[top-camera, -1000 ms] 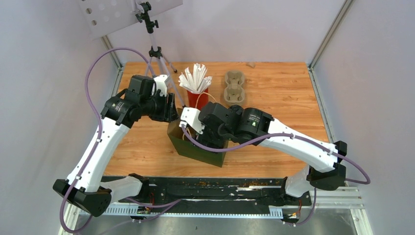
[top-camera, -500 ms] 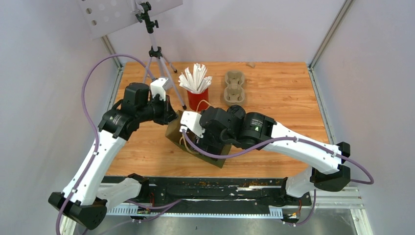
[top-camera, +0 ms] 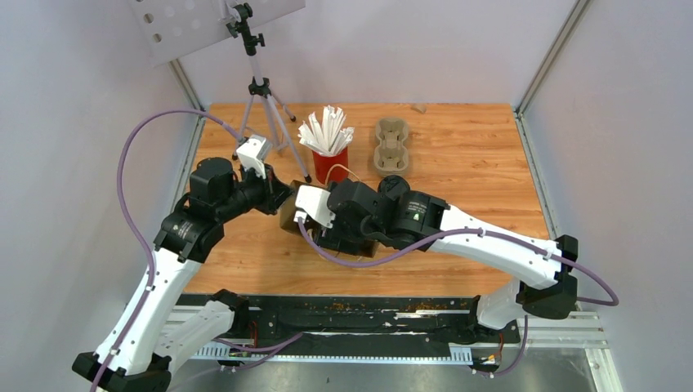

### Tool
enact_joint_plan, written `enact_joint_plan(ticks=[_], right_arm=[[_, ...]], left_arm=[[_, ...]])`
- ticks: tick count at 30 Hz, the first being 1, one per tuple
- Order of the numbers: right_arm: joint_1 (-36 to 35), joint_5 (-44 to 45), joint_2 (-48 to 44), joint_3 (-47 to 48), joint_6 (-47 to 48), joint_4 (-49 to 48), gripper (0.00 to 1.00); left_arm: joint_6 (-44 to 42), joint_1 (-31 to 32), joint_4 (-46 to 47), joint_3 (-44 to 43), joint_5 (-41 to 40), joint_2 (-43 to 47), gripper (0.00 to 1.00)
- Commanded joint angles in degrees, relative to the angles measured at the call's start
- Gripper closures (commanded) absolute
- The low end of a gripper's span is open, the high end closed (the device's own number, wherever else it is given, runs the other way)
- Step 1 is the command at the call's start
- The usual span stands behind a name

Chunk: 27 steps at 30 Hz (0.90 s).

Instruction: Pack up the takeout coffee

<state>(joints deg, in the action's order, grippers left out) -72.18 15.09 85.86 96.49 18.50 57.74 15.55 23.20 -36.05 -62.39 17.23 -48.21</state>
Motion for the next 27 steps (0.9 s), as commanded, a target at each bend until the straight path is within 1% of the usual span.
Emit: enact_joint_plan(ticks=[1,2,3,5,7,8,9,11,13,15,17,20,22,25,27], right_arm=[[0.16,0.85,-2.98,-6.39,2.43,-6.95,0.29],[0.12,0.82,-3.32,-7.56,2.42,-7.61,0.29],[-0.03,0.74,-3.62,-8.49,2.42,-7.88,0.29],[-0.43,0.70,-4.32,-9.95,2.41,-8.26,0.29],[-0.75,0.57,-5.00,-11.19,2.26,-8.35,0.29],[-0.94,0.85,-5.19,-11.27,2.17,-7.97,0.29],[-1.18,1.08,-5.38,-11.38,2.10,-7.39,0.29],[-1.67,1.34,-5.87,-11.97,2.05,-6.68,0.29],[-2.35,1.77,-6.57,-12.95,2.02,-6.50,0.30],[-3.03,2.61,-7.29,-13.69,1.91,-6.52,0.30],[-3.36,2.75,-7.55,-14.16,1.80,-6.67,0.30],[-4.15,2.78,-6.96,-14.48,2.05,-6.91,0.30],[-4.69,2.98,-6.19,-14.49,1.82,-6.95,0.30],[-4.91,3.62,-4.94,-14.00,0.62,-7.13,0.30],[-4.94,3.28,-4.28,-13.95,-0.03,-7.48,0.30]], left_arm=[[0.50,-0.17,3.36,2.27,-0.98,2.65,1.00],[0.89,-0.17,2.51,2.61,-0.98,3.08,0.98],[1.45,-0.13,1.26,2.73,-1.53,3.67,0.93],[2.60,-0.17,-2.52,1.93,-3.83,4.54,0.75],[3.27,-0.17,-8.12,-1.21,-4.70,4.42,0.55],[4.08,-0.13,-12.12,-3.56,-4.89,3.81,0.50],[4.87,-0.17,-16.39,-5.94,-4.76,2.97,0.48],[5.30,-0.17,-21.85,-9.39,-1.57,1.33,0.46],[6.86,-0.17,-26.35,-11.17,-1.68,0.53,0.44],[6.30,-0.17,-29.86,-12.22,-2.10,0.31,0.42],[5.91,-0.17,-32.79,-13.35,-3.12,0.38,0.40],[5.55,-0.17,-36.47,-15.77,-2.41,0.12,0.36],[6.41,-0.17,-39.33,-17.26,-0.83,-0.77,0.35],[7.02,-0.17,-42.79,-17.71,3.81,-1.81,0.35],[7.17,-0.13,-43.81,-17.24,4.10,-0.91,0.35]])
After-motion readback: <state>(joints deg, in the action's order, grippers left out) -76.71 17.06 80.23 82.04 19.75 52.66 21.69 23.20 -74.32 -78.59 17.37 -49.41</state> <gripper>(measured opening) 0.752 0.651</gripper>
